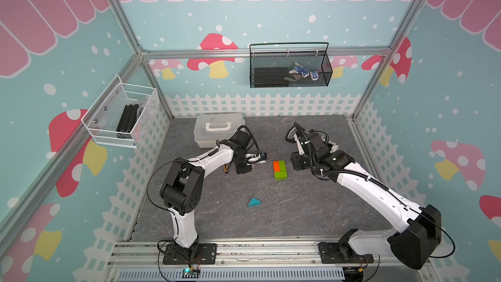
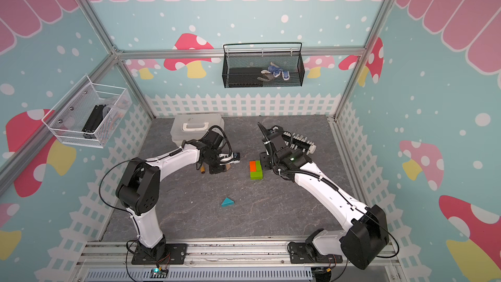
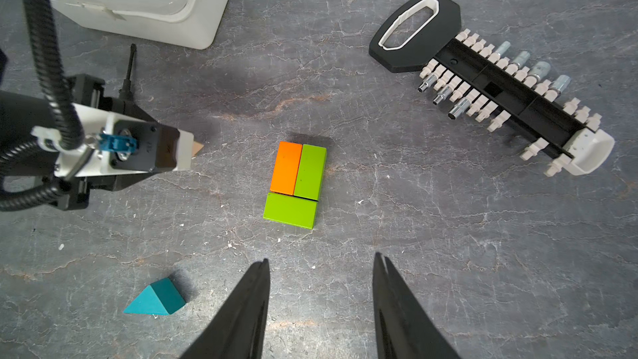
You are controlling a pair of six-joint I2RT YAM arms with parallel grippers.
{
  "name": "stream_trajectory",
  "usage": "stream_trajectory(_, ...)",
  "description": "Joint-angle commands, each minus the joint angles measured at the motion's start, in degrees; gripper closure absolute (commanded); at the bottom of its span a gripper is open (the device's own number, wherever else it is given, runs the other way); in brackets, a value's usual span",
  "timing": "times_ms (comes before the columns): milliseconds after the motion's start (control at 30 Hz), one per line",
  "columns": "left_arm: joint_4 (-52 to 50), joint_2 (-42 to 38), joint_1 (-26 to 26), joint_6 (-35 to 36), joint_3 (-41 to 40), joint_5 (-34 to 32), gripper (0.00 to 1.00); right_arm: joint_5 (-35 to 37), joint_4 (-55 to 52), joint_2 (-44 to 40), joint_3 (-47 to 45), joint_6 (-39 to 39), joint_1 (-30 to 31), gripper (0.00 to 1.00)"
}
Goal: Assemble a piece of candy with building blocks
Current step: Pick up the building block from the center of the board, then place the building block at the center of the board.
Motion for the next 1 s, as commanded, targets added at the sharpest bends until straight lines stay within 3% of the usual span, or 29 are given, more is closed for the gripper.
stream_trajectory(0, -2.13, -1.41, -0.56, -1.07, 5.25, 2.91, 0.65, 0.37, -0.44, -0.16, -1.51, 1.05, -0.15, 0.52)
stream_trajectory(167, -4.23, 3.67, -2.14, -2.12, 15.94, 3.3, 0.65, 2.18, -1.21, -2.06, -2.74, 1.12, -0.18, 0.52)
stream_trajectory(367, -7.28, 14.5, -6.38, 2.78, 27.46, -4.61, 0.71, 4.47, -2.03, -5.64, -5.24, 2.0, -0.38, 0.52)
stream_trajectory(600, -7.37, 23.23, -8.71, 2.97, 35.16, -5.25, 0.72, 4.57, -2.72, -10.67, -9.2, 3.57, -1.02, 0.51)
stream_trajectory(967, -6.0, 28.64, -10.41, 1.64, 43.52, -4.84, 0.73, 4.17, -3.35, -13.31, -12.17, 5.1, -1.34, 0.51)
